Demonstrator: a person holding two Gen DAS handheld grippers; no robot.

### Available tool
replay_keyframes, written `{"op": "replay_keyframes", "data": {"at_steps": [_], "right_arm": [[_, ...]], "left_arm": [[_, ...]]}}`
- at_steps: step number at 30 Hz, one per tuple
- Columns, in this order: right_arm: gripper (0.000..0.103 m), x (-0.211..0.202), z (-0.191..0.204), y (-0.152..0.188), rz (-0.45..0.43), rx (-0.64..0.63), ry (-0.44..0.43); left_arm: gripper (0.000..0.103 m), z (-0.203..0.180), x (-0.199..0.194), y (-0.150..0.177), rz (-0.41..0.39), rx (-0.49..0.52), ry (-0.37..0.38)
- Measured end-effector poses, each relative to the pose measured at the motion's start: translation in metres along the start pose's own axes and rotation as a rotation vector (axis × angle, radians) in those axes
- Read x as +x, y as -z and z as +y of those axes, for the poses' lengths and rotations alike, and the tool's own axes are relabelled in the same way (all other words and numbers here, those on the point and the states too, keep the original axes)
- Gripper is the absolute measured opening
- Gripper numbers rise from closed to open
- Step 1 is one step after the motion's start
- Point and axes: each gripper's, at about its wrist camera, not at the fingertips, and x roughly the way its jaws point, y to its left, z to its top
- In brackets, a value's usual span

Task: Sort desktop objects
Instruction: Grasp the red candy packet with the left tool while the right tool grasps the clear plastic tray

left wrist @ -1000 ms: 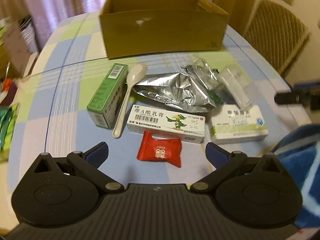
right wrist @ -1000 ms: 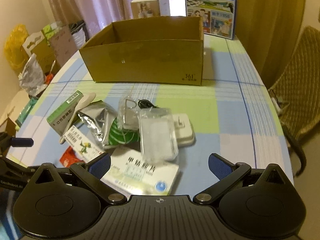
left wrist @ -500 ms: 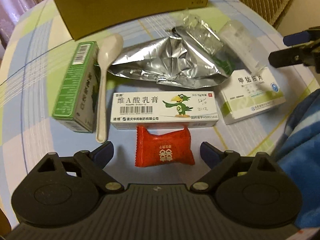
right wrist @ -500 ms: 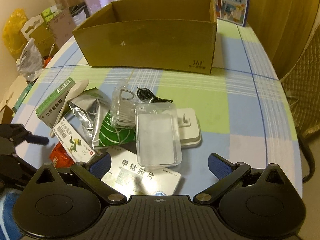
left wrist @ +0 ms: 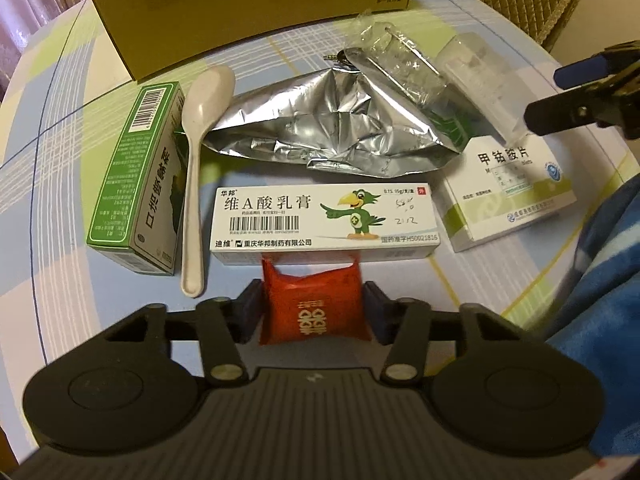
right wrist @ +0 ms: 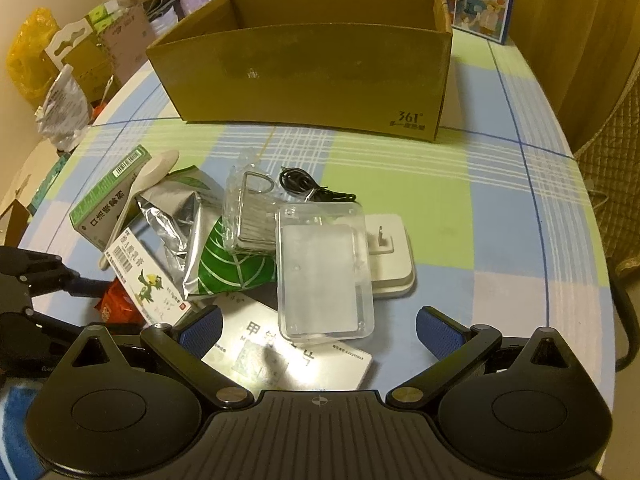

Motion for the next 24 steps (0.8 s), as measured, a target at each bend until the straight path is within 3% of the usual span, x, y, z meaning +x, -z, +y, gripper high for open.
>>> {"op": "replay_keyframes", "data": {"at_steps": [5, 12, 20, 24], "right_arm": [[0.092, 0.007, 0.000, -0.005, 0.009, -0.003, -0.008], [0.084, 0.024, -0.001, -0.011, 0.056, 0.004, -0.004], [0.073, 0.035, -0.001, -0.013, 0.097, 0.004, -0.006], [0.055, 0.039, -0.003, -0.015, 0.101, 0.022, 0.002]], "left_arm": [[0.038, 0.004, -0.001, -0.001, -0.012, -0.015, 0.011], [0.037, 0.007, -0.012, 0.002, -0.047, -0.058, 0.052], [0.037, -0.001, -0.027, 0.012, -0.066, -0.073, 0.048], [0.037, -0.002, -0.030, 0.013, -0.078, -0.078, 0.040]]}}
